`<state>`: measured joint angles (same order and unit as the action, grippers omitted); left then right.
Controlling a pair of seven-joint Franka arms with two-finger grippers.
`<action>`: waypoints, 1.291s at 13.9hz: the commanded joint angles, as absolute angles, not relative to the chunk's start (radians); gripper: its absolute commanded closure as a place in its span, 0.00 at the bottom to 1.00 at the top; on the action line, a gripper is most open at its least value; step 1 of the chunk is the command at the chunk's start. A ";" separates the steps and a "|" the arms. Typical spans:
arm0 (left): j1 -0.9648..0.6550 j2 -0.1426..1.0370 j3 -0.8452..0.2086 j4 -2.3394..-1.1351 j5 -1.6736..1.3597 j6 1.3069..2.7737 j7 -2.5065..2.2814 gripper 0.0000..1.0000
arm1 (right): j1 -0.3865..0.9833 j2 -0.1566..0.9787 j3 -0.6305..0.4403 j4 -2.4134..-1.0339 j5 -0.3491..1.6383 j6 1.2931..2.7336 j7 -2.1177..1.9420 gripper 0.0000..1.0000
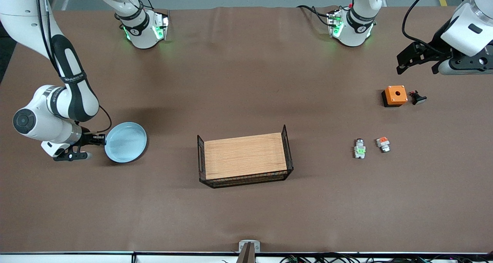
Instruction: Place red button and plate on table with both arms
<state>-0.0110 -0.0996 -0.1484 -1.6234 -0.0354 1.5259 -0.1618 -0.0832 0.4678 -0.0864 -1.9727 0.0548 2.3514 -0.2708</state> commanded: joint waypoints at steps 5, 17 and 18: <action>-0.015 -0.115 -0.152 -1.626 -0.015 1.517 -0.169 0.00 | -0.094 0.309 -0.066 -1.956 0.049 2.211 -0.114 0.00; -0.015 -0.114 -0.153 -1.626 -0.015 1.517 -0.173 0.00 | -0.014 0.094 -0.063 -1.548 0.045 1.553 -0.005 0.00; -0.015 -0.114 -0.153 -1.628 -0.015 1.517 -0.173 0.00 | -0.009 0.083 -0.063 -1.514 0.044 1.522 -0.005 0.00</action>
